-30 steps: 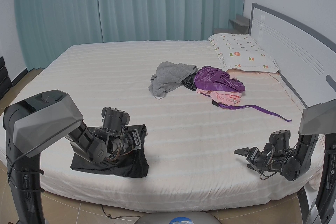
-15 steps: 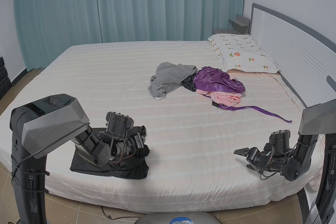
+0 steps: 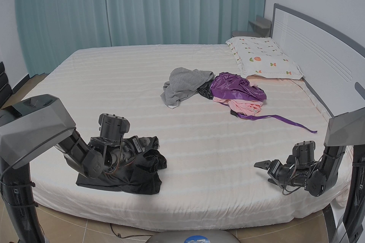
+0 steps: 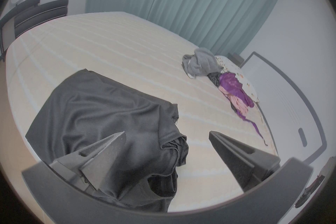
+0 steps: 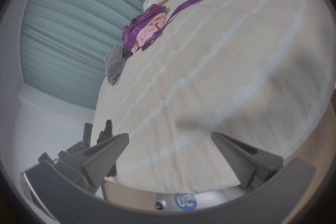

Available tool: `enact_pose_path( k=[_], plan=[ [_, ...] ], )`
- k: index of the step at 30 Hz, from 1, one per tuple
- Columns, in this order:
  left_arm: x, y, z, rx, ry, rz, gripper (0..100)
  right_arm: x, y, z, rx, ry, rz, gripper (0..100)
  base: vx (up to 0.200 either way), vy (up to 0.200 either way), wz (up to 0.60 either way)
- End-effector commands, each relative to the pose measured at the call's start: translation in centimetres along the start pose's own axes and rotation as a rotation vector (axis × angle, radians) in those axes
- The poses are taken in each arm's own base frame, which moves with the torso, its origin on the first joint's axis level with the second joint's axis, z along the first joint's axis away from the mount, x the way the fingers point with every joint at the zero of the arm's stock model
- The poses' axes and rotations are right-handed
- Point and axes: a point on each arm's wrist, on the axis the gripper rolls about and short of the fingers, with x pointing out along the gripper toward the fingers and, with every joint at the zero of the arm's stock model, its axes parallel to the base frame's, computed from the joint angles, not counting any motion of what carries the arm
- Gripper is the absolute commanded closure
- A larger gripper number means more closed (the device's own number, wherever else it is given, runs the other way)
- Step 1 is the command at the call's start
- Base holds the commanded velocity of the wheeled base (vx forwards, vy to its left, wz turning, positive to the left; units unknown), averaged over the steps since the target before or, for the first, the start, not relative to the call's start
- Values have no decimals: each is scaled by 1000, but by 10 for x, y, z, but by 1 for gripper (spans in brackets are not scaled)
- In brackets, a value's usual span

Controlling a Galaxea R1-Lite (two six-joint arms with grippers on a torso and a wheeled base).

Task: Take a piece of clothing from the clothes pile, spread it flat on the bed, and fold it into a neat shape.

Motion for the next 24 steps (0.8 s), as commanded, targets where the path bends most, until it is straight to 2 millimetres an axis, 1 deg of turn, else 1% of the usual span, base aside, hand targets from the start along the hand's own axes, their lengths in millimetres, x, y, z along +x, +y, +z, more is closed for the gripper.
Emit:
enact_pose_path(
  k=[1, 2, 4, 6, 9, 11, 16, 18, 19, 20, 21, 24],
  plan=[
    [-15, 9, 10, -29, -37, -3, 0, 0, 0, 0, -1, 1, 0, 0, 0, 0, 0],
    [-15, 9, 10, -29, -37, -3, 0, 0, 0, 0, -1, 1, 0, 0, 0, 0, 0],
    [-19, 23, 5, -47, -49, -3, 0, 0, 0, 0, -1, 1, 0, 0, 0, 0, 0],
    [-21, 28, 3, -84, -41, -33, 0, 0, 0, 0, -2, 2, -1, 0, 0, 0, 0],
    [-22, 32, 3, -166, -30, -86, 0, 0, 0, 0, -1, 2, -1, 0, 0, 0, 0],
    [-22, 33, 3, -179, -29, -89, 0, 0, 0, 0, -2, 2, -1, 0, 0, 0, 0],
    [-14, 46, 2, -222, -2, -72, 0, 0, 0, 0, -2, 3, 2, 0, 0, 0, 0],
    [-13, 50, 3, -238, 3, -74, 0, 0, 0, 0, -3, 4, 3, 0, 0, 0, 0],
    [-13, 55, 6, -279, 24, -94, 0, 0, 0, 0, 0, 4, 1, 0, 0, 0, 0],
    [-13, 55, 6, -279, 24, -94, 0, 0, 0, 0, 0, 4, 1, 0, 0, 0, 0],
    [-13, 60, 7, -300, 47, -108, 0, 0, 0, -1, -2, 6, 1, 0, 0, 200, 0],
    [-11, 67, 4, -309, 73, -103, 0, 0, 0, 0, -1, 4, 3, 0, 0, 200, 0]
  ],
)
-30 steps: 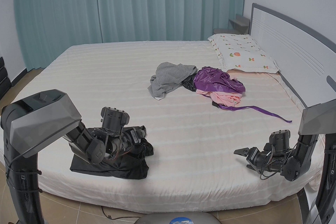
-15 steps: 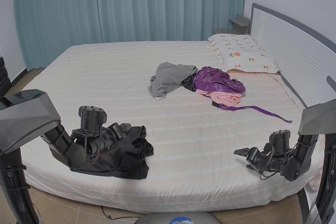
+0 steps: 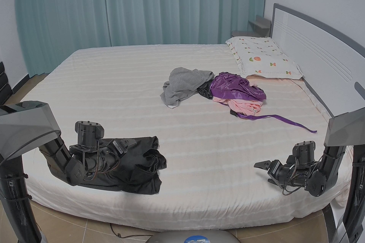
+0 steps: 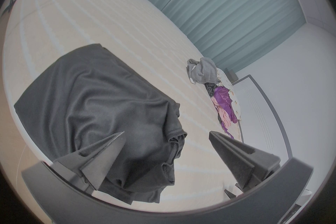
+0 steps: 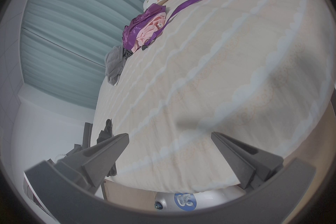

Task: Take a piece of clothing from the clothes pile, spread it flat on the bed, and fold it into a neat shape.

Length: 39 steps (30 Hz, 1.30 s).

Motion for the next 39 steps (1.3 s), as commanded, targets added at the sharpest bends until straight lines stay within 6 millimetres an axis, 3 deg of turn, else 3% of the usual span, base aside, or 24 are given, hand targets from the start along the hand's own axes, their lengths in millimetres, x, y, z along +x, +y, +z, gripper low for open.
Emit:
enact_pose_path(
  k=[1, 13, 18, 23, 27, 35, 39],
  plan=[
    [6, 17, -2, -27, 28, 40, 0, 0, 0, 0, -1, 0, 2, 0, 0, 200, 0],
    [12, 25, -7, -51, 50, 70, 0, 1, 3, 3, 3, -8, 13, 0, 0, 200, 0],
    [12, 22, -8, -90, 49, 61, 0, 2, 28, 0, -50, -24, 72, 0, 0, 200, 0],
    [12, 22, -8, -91, 49, 61, 0, 0, 49, -16, -102, 10, 111, 0, 0, 200, 0],
    [12, 22, -8, -90, 48, 60, 0, 11, 65, -32, -157, -8, 106, 0, 0, 200, 0],
    [12, 22, -9, -90, 50, 61, 0, 35, 105, -37, -336, -29, 70, 0, 0, 200, 0],
    [13, 23, -10, -85, 53, 62, 0, 41, 101, -44, -336, -12, 54, 0, 0, 200, 0]
  ],
)
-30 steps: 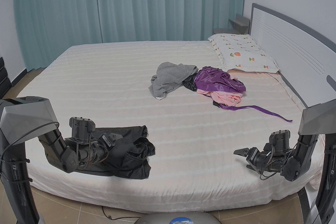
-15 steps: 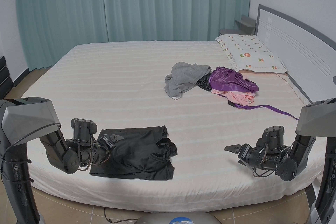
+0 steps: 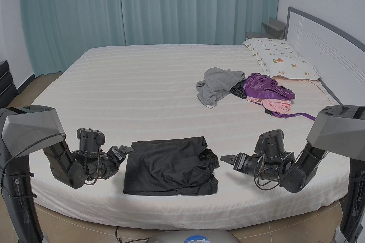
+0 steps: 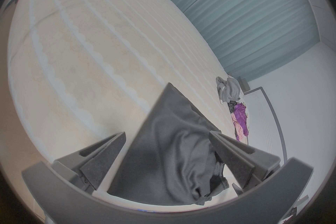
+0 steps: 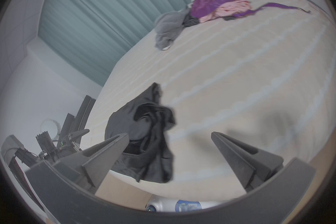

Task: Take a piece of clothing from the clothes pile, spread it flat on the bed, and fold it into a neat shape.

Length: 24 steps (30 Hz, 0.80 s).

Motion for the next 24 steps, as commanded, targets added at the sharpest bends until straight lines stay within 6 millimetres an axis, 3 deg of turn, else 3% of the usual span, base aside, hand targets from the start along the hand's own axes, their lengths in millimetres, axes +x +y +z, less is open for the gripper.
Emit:
enact_pose_path(
  k=[1, 6, 24],
  plan=[
    [1, 1, -1, 3, 3, 3, 0, 11, 6, -8, -28, 9, -4, 0, 0, 200, 0],
    [2, 1, -4, 9, 4, 9, 0, 14, 0, -9, -33, 4, -44, 0, 0, 200, 0],
    [3, -1, -5, 15, 7, 7, 0, 17, -3, -12, -72, 1, -86, 0, 0, 0, 0]
  ],
)
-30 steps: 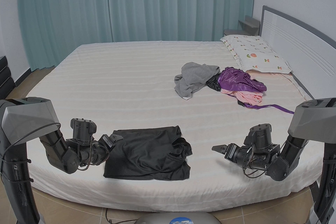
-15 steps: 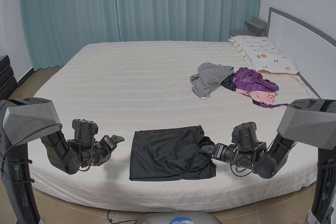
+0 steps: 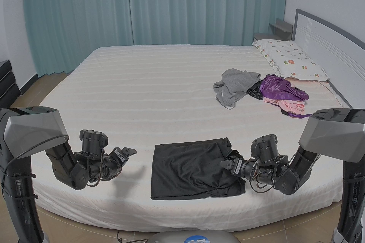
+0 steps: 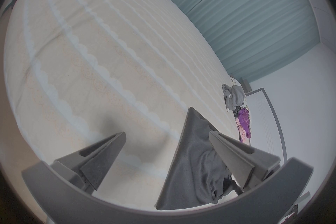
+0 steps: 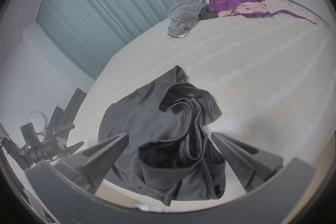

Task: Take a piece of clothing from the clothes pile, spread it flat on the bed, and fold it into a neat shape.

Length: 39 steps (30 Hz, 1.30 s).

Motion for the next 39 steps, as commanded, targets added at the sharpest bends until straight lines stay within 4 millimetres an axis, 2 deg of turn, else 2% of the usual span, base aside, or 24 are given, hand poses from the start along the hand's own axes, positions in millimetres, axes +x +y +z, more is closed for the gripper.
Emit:
enact_pose_path(
  k=[1, 13, 19, 22, 24, 25, 27, 30, 33, 36, 39],
  plan=[
    [1, 0, 0, -2, 0, 1, 0, 2, 0, -1, -5, 7, -3, 0, 0, 0, 0],
    [1, 0, 1, -3, -2, -3, 0, 3, -1, -8, -22, 52, -26, 0, 0, 0, 0],
    [1, 1, 0, -5, 0, 3, 0, -4, -10, -12, -73, 95, -68, 0, 0, 0, 0],
    [1, 1, 0, -6, 0, 3, 0, -15, -17, -15, -97, 114, -89, 0, 0, 0, 0],
    [0, 1, 1, -9, -3, 5, 0, -32, -26, -22, -149, 145, -110, 0, 0, 0, 0],
    [0, 1, 1, -7, -3, 5, 0, -32, -26, -23, -151, 147, -110, 0, 0, 0, 0],
    [-1, 2, 1, -9, -3, 8, 0, -40, -29, -21, -166, 139, -114, 0, 0, 0, 0],
    [-3, 5, -2, -10, 4, 20, 0, -69, -38, -15, -214, 127, -129, 0, 0, 0, 0],
    [-3, 6, -3, -11, 8, 25, 0, -78, -43, -11, -232, 117, -127, 0, 0, 0, 0],
    [-3, 7, -3, -8, 8, 25, 0, -72, -41, -4, -210, 94, -104, 0, 0, 0, 0],
    [-3, 7, -3, -8, 8, 25, 0, -59, -34, 0, -171, 91, -26, 0, 0, 0, 0]
  ],
)
